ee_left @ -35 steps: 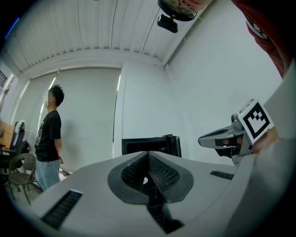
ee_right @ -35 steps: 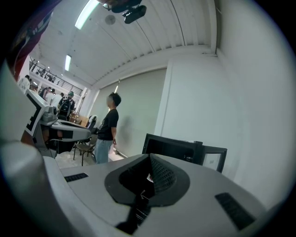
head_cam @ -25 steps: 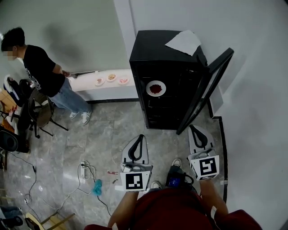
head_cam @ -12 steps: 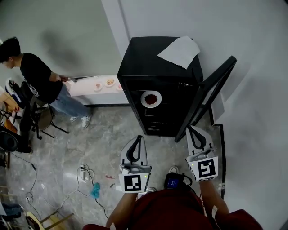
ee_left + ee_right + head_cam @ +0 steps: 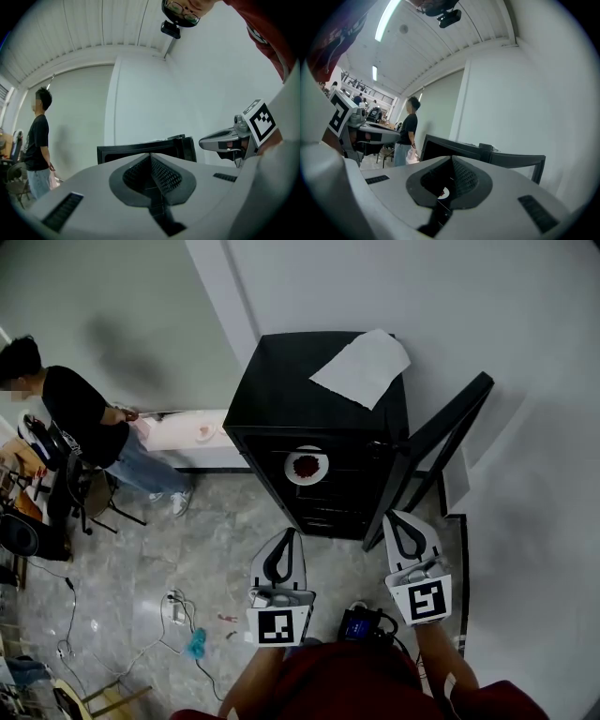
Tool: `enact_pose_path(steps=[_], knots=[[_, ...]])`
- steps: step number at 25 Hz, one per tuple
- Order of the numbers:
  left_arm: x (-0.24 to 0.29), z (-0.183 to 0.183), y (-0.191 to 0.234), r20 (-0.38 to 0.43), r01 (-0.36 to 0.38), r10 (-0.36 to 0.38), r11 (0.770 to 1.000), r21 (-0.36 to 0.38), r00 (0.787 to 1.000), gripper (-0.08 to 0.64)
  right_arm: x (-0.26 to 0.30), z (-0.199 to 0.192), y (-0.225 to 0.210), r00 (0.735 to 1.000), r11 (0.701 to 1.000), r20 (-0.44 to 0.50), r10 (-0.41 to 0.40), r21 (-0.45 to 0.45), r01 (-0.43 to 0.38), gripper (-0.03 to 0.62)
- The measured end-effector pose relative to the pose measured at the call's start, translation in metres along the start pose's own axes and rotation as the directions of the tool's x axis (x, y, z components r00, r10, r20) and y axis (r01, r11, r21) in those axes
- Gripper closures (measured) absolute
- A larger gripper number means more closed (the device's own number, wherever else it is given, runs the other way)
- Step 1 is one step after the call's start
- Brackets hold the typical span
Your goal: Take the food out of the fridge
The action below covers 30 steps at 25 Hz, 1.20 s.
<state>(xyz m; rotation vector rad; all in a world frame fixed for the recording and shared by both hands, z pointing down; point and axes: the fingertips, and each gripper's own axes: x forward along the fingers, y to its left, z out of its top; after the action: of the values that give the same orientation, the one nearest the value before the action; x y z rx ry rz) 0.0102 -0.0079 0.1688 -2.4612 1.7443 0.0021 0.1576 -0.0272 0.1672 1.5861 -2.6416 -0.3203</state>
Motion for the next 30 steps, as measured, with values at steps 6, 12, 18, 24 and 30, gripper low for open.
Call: enact_pose_path(steps=[6, 12, 18, 24, 30], knots=[[0.022, -0.002, 0.002, 0.001, -0.055, 0.055, 0.997, -0.052, 0.998, 0.545, 0.015, 0.001, -0.01, 0.999, 0.999, 0.022, 0.033, 0.001, -0.033, 0.57], [0.037, -0.008, 0.016, -0.002, -0.046, 0.046, 0.998, -0.053, 0.999, 0.545, 0.036, 0.0, -0.003, 0.999, 0.999, 0.002, 0.053, -0.005, -0.053, 0.57], [0.044, -0.01, 0.03, 0.011, -0.027, 0.027, 0.998, -0.062, 1.0, 0.545, 0.052, 0.004, 0.008, 0.999, 0.999, 0.012, 0.046, -0.01, -0.046, 0.57], [0.045, -0.015, 0.041, 0.008, -0.024, 0.025, 0.997, -0.071, 1.0, 0.545, 0.063, -0.002, 0.018, 0.999, 0.999, -0.002, 0.048, -0.006, -0.048, 0.569], [0.049, -0.028, 0.045, -0.007, -0.032, 0.032, 0.994, -0.103, 0.999, 0.545, 0.071, -0.015, 0.031, 0.998, 0.998, -0.023, 0.062, 0.009, -0.061, 0.569]])
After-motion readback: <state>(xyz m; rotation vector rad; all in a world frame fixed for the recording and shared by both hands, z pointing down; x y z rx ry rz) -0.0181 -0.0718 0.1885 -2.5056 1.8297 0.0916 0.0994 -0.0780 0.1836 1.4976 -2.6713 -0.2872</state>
